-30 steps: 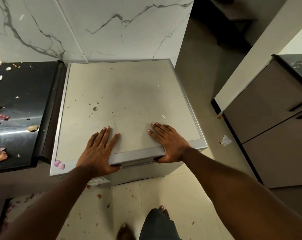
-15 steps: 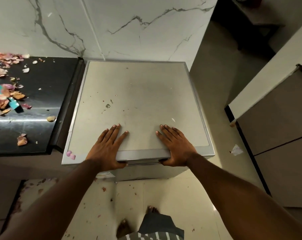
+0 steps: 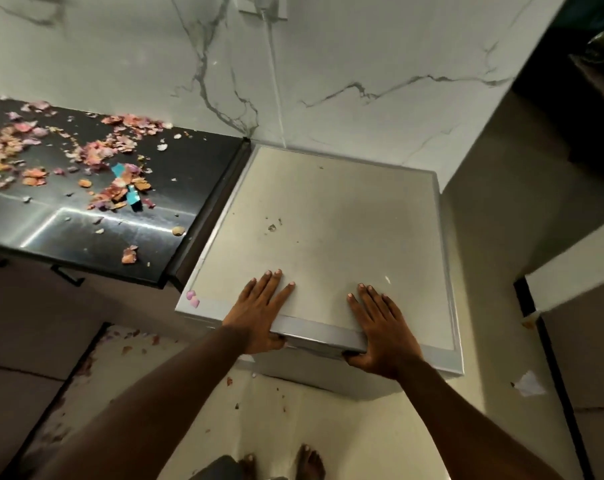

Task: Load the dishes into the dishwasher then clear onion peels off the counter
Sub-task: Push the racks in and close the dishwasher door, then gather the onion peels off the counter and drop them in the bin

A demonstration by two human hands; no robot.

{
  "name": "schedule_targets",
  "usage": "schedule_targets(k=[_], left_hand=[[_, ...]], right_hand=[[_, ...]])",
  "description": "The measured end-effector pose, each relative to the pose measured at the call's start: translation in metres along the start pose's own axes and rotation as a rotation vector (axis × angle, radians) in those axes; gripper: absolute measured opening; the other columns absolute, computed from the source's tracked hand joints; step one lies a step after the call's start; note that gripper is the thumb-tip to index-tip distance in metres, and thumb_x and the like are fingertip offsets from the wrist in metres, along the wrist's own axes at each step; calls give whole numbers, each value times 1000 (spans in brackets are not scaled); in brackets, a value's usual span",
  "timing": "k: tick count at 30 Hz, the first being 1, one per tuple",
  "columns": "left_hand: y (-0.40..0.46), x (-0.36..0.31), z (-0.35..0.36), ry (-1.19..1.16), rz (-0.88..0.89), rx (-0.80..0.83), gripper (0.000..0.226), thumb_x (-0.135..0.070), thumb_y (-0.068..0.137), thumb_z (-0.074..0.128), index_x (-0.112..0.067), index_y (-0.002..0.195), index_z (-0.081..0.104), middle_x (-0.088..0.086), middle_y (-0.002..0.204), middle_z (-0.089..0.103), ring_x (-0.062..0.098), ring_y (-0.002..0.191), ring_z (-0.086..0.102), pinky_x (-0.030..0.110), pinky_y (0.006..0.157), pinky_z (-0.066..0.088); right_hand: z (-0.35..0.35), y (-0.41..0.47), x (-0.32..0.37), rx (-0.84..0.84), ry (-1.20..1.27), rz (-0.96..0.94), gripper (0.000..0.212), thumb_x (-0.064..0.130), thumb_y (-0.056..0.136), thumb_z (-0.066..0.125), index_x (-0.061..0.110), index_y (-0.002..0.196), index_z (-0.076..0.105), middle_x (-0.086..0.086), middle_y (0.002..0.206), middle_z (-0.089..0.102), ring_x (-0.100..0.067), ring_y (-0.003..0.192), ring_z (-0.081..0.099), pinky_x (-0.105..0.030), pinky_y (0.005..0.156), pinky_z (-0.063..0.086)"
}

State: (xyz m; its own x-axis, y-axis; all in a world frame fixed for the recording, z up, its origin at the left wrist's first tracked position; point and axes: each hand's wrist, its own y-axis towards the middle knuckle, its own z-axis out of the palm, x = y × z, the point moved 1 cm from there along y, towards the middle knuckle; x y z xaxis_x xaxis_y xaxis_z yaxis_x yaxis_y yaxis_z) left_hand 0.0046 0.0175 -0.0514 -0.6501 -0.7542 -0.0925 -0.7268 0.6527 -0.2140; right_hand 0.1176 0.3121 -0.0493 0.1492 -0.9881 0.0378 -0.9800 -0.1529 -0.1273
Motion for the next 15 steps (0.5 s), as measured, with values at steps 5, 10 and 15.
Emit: schedule_targets(k=[5,10,15], left_hand=[[-14,-8,-3,-70,-34,41,116,-89,82,43,-30,163,-14,6,169,-27,25,155,-27,46,128,-9],[-23,3,-29,-178,-36,-52,83,-83,94,24,-27,155,37,5,171,22,19,159,13,47,128,-4],[-48,50,-41,-274,-74,-129,68,-73,100,28,-27,138,60,0,164,38,16,155,25,44,128,0]], right_hand=[[3,0,-2,-14,13,-17,119,86,78,47,17,167,10,-11,174,-2,-30,161,2,-49,128,12],[8,3,14,-28,76,87,111,94,84,29,26,167,2,-6,174,-9,-23,160,-13,-49,129,5],[0,44,78,-19,283,177,110,100,77,5,35,165,-1,1,173,-16,-15,158,-19,-45,129,-5]])
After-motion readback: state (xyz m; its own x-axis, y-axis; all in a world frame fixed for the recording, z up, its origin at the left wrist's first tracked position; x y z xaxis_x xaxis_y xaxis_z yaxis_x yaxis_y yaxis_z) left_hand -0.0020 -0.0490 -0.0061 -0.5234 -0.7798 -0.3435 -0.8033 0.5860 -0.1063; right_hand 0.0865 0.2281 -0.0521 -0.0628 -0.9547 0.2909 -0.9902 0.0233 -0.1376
